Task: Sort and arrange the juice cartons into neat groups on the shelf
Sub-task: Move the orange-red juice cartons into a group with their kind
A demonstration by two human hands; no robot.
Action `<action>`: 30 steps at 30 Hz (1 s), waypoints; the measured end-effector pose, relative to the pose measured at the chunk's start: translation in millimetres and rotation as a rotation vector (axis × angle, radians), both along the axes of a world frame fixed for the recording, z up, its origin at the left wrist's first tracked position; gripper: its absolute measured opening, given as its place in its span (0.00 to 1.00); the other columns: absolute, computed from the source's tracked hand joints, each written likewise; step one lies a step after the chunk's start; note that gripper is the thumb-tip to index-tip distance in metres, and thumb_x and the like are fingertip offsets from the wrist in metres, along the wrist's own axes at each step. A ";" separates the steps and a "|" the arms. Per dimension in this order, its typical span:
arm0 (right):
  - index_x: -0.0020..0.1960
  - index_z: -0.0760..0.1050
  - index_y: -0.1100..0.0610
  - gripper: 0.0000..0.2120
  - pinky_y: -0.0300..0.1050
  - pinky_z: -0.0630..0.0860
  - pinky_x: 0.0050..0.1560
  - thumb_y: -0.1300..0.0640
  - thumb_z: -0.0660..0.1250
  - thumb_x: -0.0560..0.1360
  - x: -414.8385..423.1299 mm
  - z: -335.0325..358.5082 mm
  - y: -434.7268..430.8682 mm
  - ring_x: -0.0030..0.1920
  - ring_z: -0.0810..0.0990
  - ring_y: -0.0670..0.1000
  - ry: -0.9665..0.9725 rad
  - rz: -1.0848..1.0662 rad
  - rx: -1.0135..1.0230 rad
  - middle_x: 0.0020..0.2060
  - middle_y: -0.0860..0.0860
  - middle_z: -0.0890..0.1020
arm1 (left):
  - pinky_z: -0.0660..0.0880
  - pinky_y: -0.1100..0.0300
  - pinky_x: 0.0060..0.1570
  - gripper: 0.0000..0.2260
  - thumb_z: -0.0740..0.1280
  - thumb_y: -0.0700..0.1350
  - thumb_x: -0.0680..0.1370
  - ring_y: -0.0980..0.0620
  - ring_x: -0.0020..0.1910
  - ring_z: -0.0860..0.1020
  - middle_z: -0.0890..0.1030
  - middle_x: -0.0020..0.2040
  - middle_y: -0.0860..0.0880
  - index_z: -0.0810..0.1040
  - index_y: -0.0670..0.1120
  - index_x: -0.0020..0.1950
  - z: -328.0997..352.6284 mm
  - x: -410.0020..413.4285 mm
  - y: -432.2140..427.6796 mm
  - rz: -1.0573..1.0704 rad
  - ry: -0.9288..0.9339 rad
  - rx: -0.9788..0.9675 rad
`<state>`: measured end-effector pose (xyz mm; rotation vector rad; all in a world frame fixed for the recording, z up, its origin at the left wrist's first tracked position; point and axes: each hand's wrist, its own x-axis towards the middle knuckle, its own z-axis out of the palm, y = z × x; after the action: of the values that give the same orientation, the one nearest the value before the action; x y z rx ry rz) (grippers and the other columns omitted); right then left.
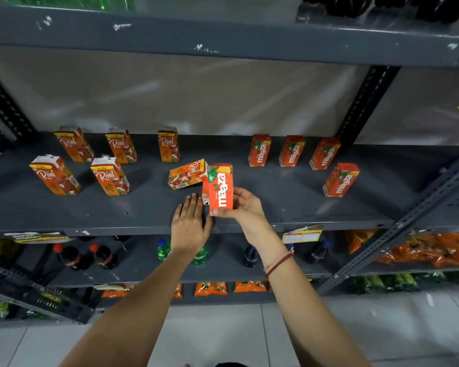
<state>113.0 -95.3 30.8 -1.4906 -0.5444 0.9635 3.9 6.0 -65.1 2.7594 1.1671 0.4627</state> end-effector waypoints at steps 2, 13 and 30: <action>0.62 0.69 0.61 0.31 0.32 0.74 0.41 0.69 0.77 0.62 -2.0 0.3 0.5 0.51 0.78 0.46 -0.002 0.005 -0.009 0.53 0.53 0.79 | 0.66 0.45 0.65 0.28 0.50 0.55 0.79 0.41 0.67 0.70 0.73 0.67 0.38 0.71 0.36 0.67 -0.6 -0.5 0.4 -0.007 -0.005 0.000; 0.61 0.70 0.61 0.31 0.39 0.76 0.50 0.67 0.78 0.61 4.4 -10.7 0.8 0.57 0.78 0.52 0.009 -0.049 -0.010 0.56 0.56 0.80 | 0.65 0.45 0.65 0.28 0.49 0.55 0.79 0.41 0.68 0.69 0.72 0.67 0.38 0.70 0.37 0.68 0.7 -0.6 -1.3 0.009 0.011 0.008; 0.51 0.66 0.56 0.25 0.51 0.75 0.61 0.68 0.77 0.62 154.1 -20.8 -41.1 0.53 0.79 0.55 -0.373 -0.431 -0.144 0.49 0.52 0.78 | 0.66 0.46 0.64 0.27 0.50 0.54 0.78 0.42 0.66 0.72 0.74 0.65 0.39 0.73 0.36 0.65 -0.1 0.8 -1.0 0.022 -0.014 0.022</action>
<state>267.1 -136.4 10.0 -1.8381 -0.3956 0.3966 4.8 4.9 -65.3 2.7599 1.1973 0.4996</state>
